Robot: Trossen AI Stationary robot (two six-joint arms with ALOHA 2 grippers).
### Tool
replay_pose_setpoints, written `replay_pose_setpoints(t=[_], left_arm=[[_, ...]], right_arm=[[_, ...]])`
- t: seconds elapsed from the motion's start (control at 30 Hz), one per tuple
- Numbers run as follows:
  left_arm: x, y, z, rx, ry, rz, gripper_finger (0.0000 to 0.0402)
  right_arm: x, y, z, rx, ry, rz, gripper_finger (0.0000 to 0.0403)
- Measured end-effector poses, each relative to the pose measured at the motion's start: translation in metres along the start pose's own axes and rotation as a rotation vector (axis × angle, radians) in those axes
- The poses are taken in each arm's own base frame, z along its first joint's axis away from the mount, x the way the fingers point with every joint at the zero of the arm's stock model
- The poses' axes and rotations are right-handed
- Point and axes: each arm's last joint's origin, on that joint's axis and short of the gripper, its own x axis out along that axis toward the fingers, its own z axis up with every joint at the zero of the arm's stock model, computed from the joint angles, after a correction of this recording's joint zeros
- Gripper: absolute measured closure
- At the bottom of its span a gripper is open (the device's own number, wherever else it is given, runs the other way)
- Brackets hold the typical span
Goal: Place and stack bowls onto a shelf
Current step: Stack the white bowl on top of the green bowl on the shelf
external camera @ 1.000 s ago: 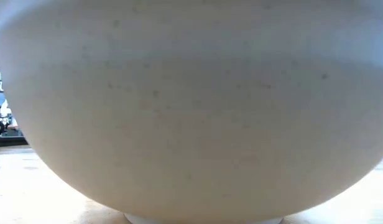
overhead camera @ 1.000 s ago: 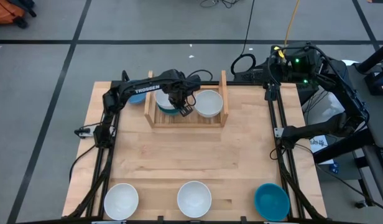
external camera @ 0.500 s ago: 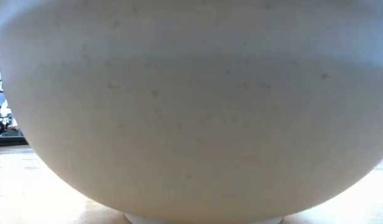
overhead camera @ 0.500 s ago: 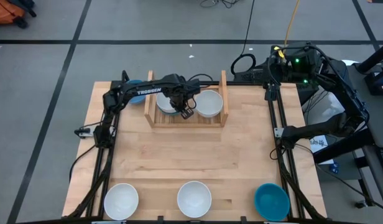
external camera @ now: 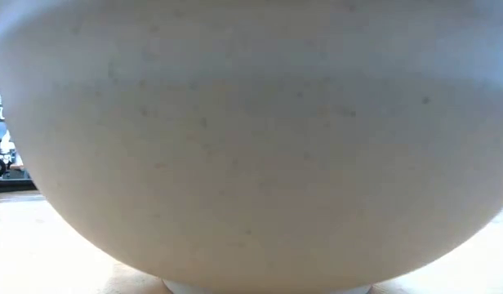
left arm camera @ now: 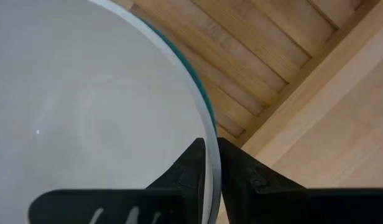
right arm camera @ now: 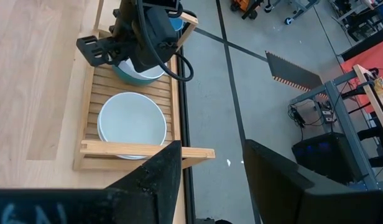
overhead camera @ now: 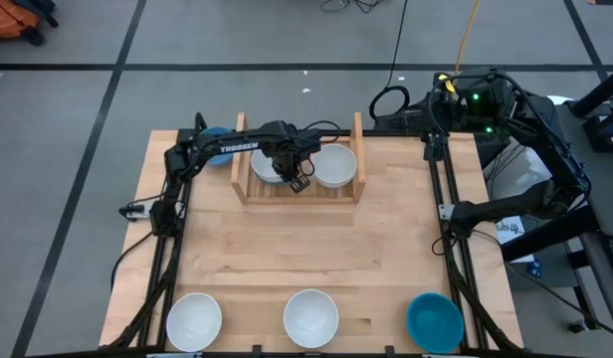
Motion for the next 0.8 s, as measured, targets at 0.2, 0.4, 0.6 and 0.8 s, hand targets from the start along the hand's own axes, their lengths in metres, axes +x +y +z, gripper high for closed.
replay_pose_setpoints(t=[0.2,0.4,0.6,0.8], left_arm=[[0.0,0.0,0.0,0.023,0.002,0.0,0.035],[-0.009,0.0,0.003,0.033,-0.015,-0.011,0.0349],[-0.021,0.002,0.007,0.055,-0.051,-0.018,0.0348],[-0.037,0.003,0.002,0.071,0.0,-0.006,0.0348]], right_arm=[[0.0,0.0,0.001,0.001,-0.006,-0.004,0.0236],[0.0,-0.001,0.002,0.001,-0.018,-0.014,0.0236],[0.0,-0.001,0.002,0.002,-0.018,-0.014,0.0236],[0.0,-0.001,0.002,0.002,-0.018,-0.013,0.0236]])
